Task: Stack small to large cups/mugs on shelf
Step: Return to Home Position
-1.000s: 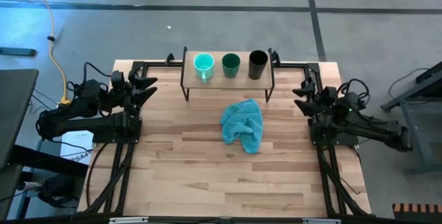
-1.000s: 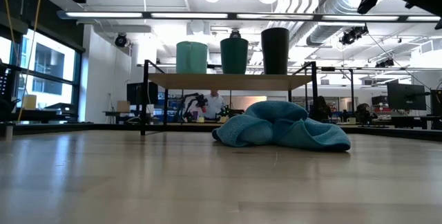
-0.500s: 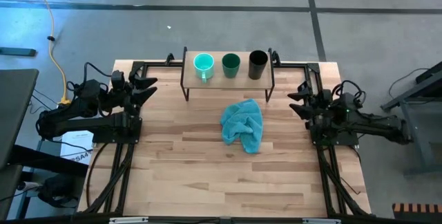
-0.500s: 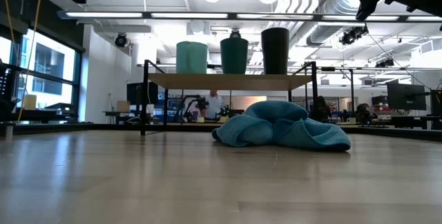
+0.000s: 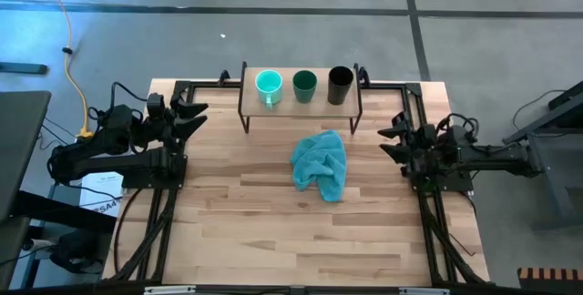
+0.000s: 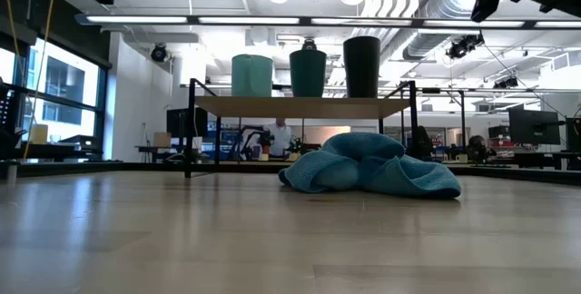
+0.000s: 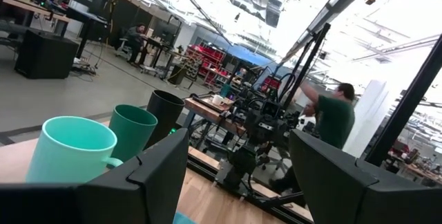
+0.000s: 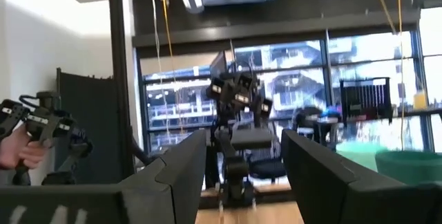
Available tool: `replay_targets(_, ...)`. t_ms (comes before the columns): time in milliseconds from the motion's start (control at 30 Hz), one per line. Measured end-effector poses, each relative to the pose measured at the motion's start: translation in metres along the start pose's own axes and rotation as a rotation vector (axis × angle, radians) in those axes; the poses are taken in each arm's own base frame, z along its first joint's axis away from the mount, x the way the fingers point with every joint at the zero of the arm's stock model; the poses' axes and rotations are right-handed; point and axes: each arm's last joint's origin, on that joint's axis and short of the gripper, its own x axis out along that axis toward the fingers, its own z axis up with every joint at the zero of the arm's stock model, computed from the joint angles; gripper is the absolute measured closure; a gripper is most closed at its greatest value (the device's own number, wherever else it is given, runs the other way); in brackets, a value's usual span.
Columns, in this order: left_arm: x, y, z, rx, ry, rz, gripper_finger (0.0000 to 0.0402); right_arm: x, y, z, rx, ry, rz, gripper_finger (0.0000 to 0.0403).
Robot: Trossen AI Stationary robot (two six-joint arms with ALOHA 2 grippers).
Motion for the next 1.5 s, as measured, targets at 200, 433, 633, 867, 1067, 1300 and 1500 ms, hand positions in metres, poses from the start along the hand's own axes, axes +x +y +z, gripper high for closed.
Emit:
replay_targets(200, 0.0, 0.0, 0.0, -0.012, 0.0, 0.0, 0.0163, -0.004, 0.001, 0.006, -0.039, -0.054, 0.01, 0.0221)
replay_targets(433, 0.0, 0.0, -0.001, -0.022, 0.018, -0.02, 0.0163, -0.013, 0.002, 0.013, -0.06, -0.1, 0.014, 0.0221)
replay_targets(633, 0.0, 0.0, -0.001, -0.023, 0.018, -0.02, 0.0163, -0.019, 0.003, 0.018, -0.093, -0.142, 0.017, 0.0221)
replay_targets(867, 0.0, 0.0, -0.001, -0.023, 0.017, -0.021, 0.0163, -0.022, 0.003, 0.015, -0.117, -0.184, 0.02, 0.0221)
replay_targets(1067, 0.0, 0.0, -0.001, -0.022, 0.017, -0.021, 0.0163, -0.028, 0.002, -0.003, -0.104, -0.289, 0.046, 0.0221)
replay_targets(1300, 0.0, 0.0, -0.001, -0.021, 0.008, -0.003, 0.0163, -0.029, 0.005, -0.001, -0.127, -0.314, 0.066, 0.0221)
replay_targets(1500, 0.0, 0.0, -0.001, -0.021, 0.008, -0.003, 0.0163, -0.029, 0.005, -0.001, -0.129, -0.317, 0.066, 0.0221)
